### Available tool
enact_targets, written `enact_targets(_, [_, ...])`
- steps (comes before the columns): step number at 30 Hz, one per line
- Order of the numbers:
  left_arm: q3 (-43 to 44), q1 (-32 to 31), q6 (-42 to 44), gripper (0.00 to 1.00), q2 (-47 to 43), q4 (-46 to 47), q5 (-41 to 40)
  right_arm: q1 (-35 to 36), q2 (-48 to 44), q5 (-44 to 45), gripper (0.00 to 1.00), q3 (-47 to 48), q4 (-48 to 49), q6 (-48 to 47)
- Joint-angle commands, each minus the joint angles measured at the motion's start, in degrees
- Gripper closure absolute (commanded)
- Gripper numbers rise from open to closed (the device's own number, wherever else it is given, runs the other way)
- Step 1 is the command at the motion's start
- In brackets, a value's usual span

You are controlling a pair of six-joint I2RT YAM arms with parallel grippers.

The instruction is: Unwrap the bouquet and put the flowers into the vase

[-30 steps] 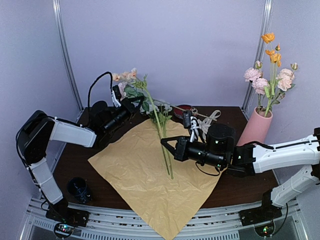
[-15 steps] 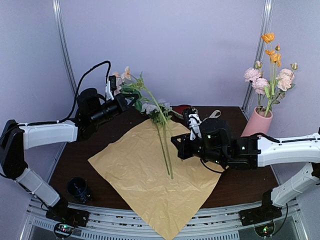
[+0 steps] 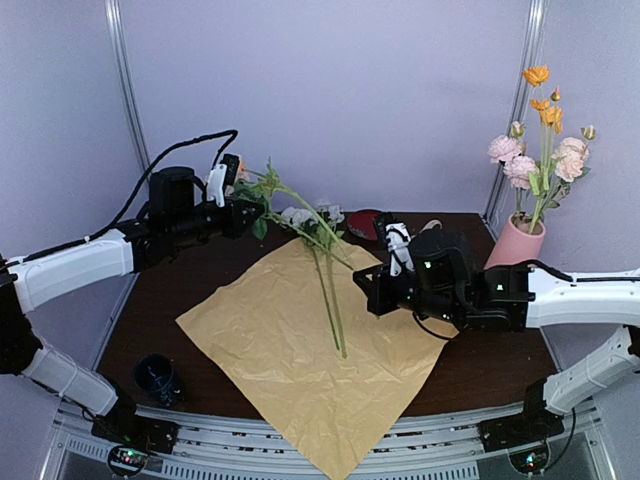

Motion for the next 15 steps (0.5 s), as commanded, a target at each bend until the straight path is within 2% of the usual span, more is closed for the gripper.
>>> enact_targets(1, [-1.1, -0.1, 8.1, 1.0, -3.0, -0.8, 0.6, -2.2, 0.1, 1.5, 1.0, 1.8, -0.3, 1.3])
enact_targets(7, [1.6, -0.1, 15.1, 1.0, -2.0, -4.4, 4.6, -4.5, 3.8, 1.0, 1.0, 4.3, -5.0, 0.1])
enact_targets(10, [4.1, -0.1, 19.5, 1.0, -0.7, -8.5, 3.1, -4.9, 4.7, -0.5, 1.0, 6.1, -8.2, -2.5])
enact_targets(15, [7.2, -0.1, 24.2, 1.0, 1.8, -12.3, -1.8, -5.2, 1.8, -5.5, 1.0, 6.5, -6.9, -4.7])
